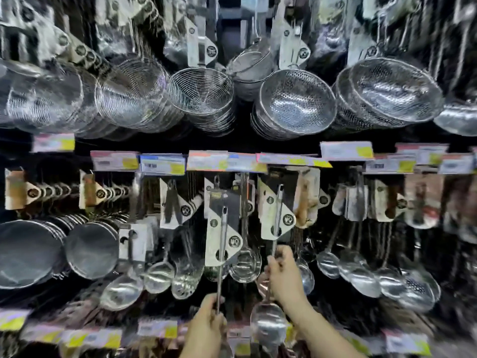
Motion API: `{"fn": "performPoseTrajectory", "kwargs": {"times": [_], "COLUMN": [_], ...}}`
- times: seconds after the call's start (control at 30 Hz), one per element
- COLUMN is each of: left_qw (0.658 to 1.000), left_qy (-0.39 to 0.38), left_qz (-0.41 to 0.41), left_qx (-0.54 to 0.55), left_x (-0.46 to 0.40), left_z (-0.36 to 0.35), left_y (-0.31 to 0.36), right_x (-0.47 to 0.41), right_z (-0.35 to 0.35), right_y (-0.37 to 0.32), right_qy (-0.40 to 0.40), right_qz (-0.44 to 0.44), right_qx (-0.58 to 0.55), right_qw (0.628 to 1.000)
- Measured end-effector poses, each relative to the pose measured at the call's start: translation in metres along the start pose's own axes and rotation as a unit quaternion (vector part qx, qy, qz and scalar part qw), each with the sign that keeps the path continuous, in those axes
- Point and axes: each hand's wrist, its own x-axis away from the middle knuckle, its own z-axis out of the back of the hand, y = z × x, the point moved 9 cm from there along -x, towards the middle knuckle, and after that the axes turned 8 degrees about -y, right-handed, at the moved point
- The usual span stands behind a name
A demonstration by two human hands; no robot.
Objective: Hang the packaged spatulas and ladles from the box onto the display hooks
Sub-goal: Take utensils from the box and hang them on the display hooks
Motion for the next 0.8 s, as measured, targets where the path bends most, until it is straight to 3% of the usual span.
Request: {"fn": "performPoseTrajectory", "kwargs": {"times": [0.23,0.33,0.47,0.8], "left_qw": [0.999,0.998,0.998,0.999], "left_qy": [-0.039,-0.045,-0.054,-0.032], "left_qz": [0.030,0.020,0.031,0.014], "left_qx": [0.011,-0.030,-0.005,0.017], "left_x": [-0.015,-0.022,-0.035,-0.048], "left_z": [-0.015,-0.021,-0.030,-0.027], "left_y": [-0.003,0.002,-0.004,0.004], "right_x": [-0.016,-0.020,-0.032,-0.062], "right_z": [0.013,0.017,0.016,0.009], "right_y": [0.011,0.007,0.007,0.026], "right_qy": [0.028,0.035,0.041,0.043], "right_qz": [-0.033,-0.016,-0.003,-0.016], "right_qx": [0.051,0.062,0.089,0.083], "right_qw": [0.998,0.997,0.995,0.995]}}
